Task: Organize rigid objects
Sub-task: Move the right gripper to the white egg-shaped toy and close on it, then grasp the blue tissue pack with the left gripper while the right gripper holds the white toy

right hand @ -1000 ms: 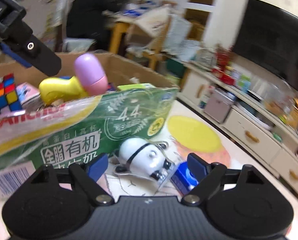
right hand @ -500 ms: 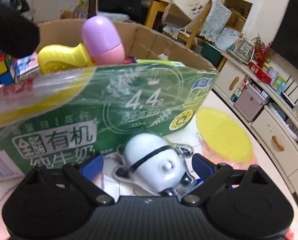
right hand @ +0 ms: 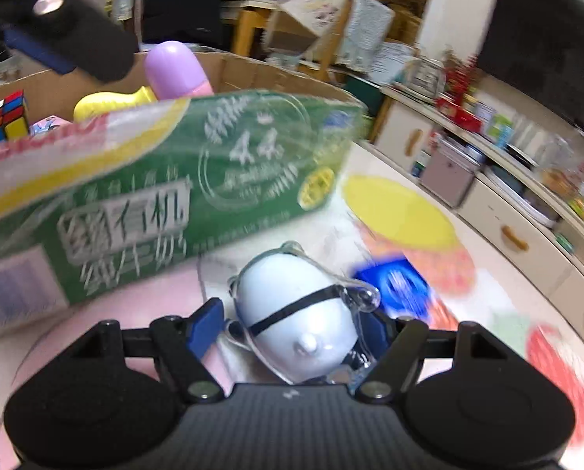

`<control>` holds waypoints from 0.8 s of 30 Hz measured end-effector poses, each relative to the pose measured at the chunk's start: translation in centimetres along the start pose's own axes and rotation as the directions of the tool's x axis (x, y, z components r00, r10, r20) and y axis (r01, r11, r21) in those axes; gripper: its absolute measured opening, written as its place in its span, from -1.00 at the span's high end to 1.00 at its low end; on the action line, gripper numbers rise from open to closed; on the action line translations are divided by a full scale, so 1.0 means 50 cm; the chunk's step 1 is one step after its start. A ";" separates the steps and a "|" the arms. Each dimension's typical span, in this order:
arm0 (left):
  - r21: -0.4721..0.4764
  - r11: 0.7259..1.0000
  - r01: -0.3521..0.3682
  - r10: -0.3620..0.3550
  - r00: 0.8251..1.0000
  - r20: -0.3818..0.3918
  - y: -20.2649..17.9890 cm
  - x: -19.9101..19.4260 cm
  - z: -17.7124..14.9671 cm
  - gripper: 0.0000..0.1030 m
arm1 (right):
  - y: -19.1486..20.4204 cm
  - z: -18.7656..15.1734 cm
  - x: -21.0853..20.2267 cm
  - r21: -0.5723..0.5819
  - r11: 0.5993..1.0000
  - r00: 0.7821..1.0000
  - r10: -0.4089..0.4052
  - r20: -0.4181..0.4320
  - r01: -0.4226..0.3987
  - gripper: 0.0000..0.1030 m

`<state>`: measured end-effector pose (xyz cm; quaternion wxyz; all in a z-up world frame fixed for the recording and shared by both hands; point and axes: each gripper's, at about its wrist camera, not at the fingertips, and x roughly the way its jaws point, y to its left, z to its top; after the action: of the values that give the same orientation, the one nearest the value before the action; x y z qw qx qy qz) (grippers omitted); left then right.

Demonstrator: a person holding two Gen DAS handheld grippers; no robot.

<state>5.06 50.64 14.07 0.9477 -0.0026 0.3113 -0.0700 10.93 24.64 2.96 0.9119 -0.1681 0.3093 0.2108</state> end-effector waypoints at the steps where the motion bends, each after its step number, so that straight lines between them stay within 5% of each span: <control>1: 0.017 1.000 0.006 -0.007 1.000 0.010 -0.009 -0.001 -0.001 -1.00 | -0.004 -0.016 -0.015 0.032 0.999 1.000 -0.024 -0.005 0.024 -0.42; 6: 0.080 0.994 0.080 -0.083 0.996 0.032 -0.054 0.008 -0.007 -1.00 | -0.041 -0.093 -0.101 0.220 0.962 0.987 -0.158 -0.041 0.163 -0.42; 14: 0.200 0.962 0.185 -0.190 0.982 0.008 -0.164 0.083 -0.021 -1.00 | -0.134 -0.173 -0.175 0.448 0.830 0.941 -0.319 -0.110 0.334 -0.43; 24: 0.265 0.960 0.092 -0.088 0.996 -0.026 -0.228 0.256 -0.042 -1.00 | -0.148 -0.190 -0.172 0.487 0.815 0.947 -0.307 -0.099 0.315 -0.49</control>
<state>12.53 37.73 5.37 0.9331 0.1111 0.3051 -0.1542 3.67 11.74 2.58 0.9438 0.0223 0.3286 -0.0287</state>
